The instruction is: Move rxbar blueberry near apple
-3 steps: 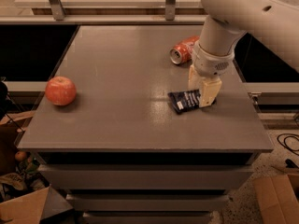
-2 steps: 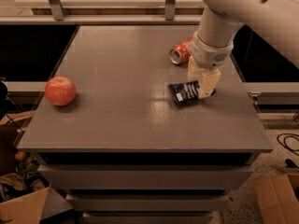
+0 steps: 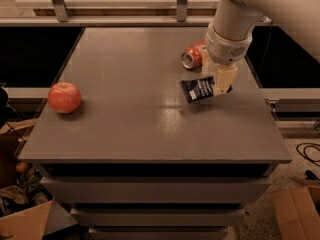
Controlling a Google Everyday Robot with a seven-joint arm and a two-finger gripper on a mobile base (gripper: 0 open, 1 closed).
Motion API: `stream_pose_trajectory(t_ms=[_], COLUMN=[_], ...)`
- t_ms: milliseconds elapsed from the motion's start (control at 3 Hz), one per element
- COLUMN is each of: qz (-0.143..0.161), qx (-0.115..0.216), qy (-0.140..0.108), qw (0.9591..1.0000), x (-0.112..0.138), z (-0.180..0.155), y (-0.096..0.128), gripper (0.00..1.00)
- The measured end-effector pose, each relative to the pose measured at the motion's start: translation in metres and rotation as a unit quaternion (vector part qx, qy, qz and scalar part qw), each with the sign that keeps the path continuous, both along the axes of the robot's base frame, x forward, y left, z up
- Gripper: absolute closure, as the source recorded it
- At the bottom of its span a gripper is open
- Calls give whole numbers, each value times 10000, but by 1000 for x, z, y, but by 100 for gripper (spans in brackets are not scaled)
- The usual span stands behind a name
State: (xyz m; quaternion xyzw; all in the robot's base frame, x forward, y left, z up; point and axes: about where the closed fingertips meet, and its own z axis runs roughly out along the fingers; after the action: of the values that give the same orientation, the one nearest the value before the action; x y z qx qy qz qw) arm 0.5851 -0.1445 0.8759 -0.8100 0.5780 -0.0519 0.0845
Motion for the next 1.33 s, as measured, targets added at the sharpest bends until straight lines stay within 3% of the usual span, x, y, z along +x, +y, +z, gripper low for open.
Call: stream_pose_trajectory(t_ms=[333,667,1000,1333], qz=[466,1323,2180,2885], qx=[43,193,427,680], qy=[-91,-189,-206,-154], qw=[9989,9908,9748,9549], x=[7,14,14,8], z=[4,14,18,18], y=[21,65,109,149], gripper=[100,100,100,100])
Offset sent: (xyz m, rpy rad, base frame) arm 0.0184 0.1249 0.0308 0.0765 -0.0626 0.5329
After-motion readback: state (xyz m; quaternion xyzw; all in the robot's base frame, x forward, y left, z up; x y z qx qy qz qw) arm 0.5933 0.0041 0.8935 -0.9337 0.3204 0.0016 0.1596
